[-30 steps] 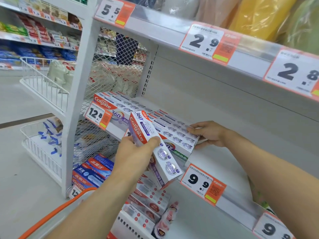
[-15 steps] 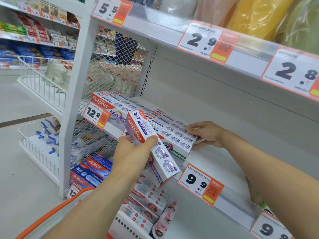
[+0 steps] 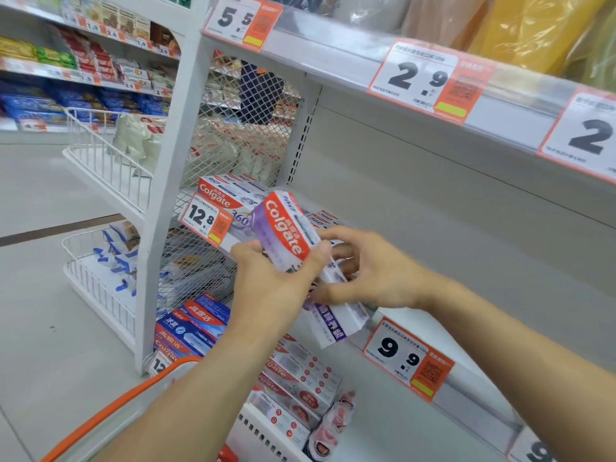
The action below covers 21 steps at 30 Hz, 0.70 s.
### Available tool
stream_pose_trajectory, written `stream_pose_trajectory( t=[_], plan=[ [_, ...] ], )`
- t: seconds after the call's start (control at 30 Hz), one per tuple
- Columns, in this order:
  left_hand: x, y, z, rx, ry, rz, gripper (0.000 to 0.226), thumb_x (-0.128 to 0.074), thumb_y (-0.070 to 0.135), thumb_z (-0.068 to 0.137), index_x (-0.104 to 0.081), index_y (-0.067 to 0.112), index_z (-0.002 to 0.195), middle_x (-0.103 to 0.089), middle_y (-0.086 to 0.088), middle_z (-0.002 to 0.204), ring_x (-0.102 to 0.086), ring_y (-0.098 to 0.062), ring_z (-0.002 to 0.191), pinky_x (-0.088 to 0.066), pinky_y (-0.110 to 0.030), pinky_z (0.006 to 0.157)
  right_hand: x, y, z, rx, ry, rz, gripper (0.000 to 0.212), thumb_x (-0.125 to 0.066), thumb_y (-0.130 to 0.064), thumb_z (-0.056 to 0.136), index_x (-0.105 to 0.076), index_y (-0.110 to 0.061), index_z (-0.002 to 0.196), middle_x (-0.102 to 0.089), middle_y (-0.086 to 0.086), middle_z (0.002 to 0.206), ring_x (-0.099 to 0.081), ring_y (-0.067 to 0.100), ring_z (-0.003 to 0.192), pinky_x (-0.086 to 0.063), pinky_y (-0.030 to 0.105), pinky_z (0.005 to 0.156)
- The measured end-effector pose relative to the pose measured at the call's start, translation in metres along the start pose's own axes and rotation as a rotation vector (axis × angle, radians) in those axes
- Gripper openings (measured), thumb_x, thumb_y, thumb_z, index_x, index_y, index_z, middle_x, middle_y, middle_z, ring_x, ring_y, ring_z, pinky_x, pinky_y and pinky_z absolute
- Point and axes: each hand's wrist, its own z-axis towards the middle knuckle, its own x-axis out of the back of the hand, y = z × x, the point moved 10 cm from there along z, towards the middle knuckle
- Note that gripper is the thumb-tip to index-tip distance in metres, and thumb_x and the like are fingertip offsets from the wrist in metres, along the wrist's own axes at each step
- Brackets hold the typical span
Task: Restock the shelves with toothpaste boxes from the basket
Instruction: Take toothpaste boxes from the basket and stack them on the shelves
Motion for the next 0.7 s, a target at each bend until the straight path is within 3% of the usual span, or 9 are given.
stream_pose_trajectory(
  t=[0.07,0.13,0.2,0.3,0.4,0.53,0.63,0.7],
  plan=[
    [0.001,0.007,-0.001,-0.007,-0.019,-0.051,0.058,-0.08,0.042,0.078,-0.042,0.02,0.116,-0.074,-0.004,0.097,-0.075,-0.018,0.085,-0.062,-0.048,0.077,0.004,0.003,-0.002,-0.04,-0.025,0.167,0.06,-0.082,-0.001,0.079,-0.058,-0.018,0.13,-0.075,0.009,0.109,-0.074,0.029,0.093,-0.06,0.046,0.083],
    [0.002,0.013,0.002,0.002,-0.038,-0.14,0.055,-0.073,0.032,0.087,-0.04,0.012,0.127,-0.076,-0.003,0.089,-0.075,-0.016,0.078,-0.063,-0.043,0.064,0.007,0.005,-0.006,-0.066,-0.09,0.34,0.056,-0.078,-0.002,0.08,-0.06,-0.015,0.131,-0.072,0.017,0.117,-0.07,0.036,0.102,-0.056,0.052,0.092],
    [0.0,0.017,0.004,0.016,-0.087,-0.247,0.047,-0.069,0.025,0.091,-0.048,0.003,0.128,-0.078,-0.004,0.081,-0.075,-0.017,0.068,-0.06,-0.035,0.052,0.01,0.005,-0.008,-0.073,-0.118,0.458,0.051,-0.077,-0.008,0.078,-0.065,-0.012,0.126,-0.07,0.021,0.119,-0.069,0.036,0.1,-0.056,0.048,0.09],
    [-0.002,0.014,0.007,0.035,-0.135,-0.28,0.032,-0.067,0.023,0.093,-0.063,0.001,0.116,-0.077,-0.014,0.092,-0.075,-0.023,0.07,-0.059,-0.032,0.054,0.018,0.008,-0.007,-0.107,-0.073,0.47,0.049,-0.088,-0.017,0.07,-0.072,-0.012,0.116,-0.072,0.021,0.114,-0.072,0.03,0.093,-0.058,0.042,0.088],
    [0.003,0.013,0.016,-0.004,-0.12,-0.245,0.031,-0.065,0.025,0.095,-0.062,0.003,0.117,-0.074,-0.019,0.097,-0.074,-0.02,0.073,-0.061,-0.032,0.057,0.026,0.011,0.0,-0.128,0.009,0.481,0.049,-0.087,-0.019,0.067,-0.074,-0.008,0.114,-0.074,0.021,0.109,-0.074,0.026,0.086,-0.06,0.036,0.083],
    [0.014,0.021,0.035,-0.254,-0.044,0.212,0.055,-0.068,0.031,0.093,-0.047,0.018,0.142,-0.063,0.0,0.115,-0.065,-0.012,0.102,-0.056,-0.035,0.088,0.054,0.016,0.025,-0.119,0.245,0.595,0.054,-0.079,-0.018,0.064,-0.072,-0.005,0.116,-0.075,0.018,0.105,-0.074,0.022,0.078,-0.061,0.032,0.079],
    [0.005,0.036,0.036,-0.573,0.024,0.675,0.062,-0.067,0.034,0.092,-0.041,0.024,0.147,-0.044,0.0,0.143,-0.036,-0.019,0.133,-0.035,-0.041,0.11,0.089,0.018,0.061,-0.081,0.473,0.438,0.047,-0.087,-0.016,0.068,-0.073,-0.011,0.112,-0.078,0.009,0.095,-0.075,0.019,0.08,-0.06,0.032,0.076],
    [-0.008,0.034,0.039,-0.625,0.005,0.834,0.067,-0.066,0.04,0.092,-0.035,0.029,0.151,-0.031,0.002,0.156,-0.02,-0.023,0.143,-0.025,-0.046,0.116,0.114,0.018,0.089,-0.051,0.624,0.259,0.04,-0.09,-0.017,0.068,-0.075,-0.019,0.105,-0.078,0.003,0.093,-0.075,0.014,0.078,-0.06,0.031,0.075]
  ],
)
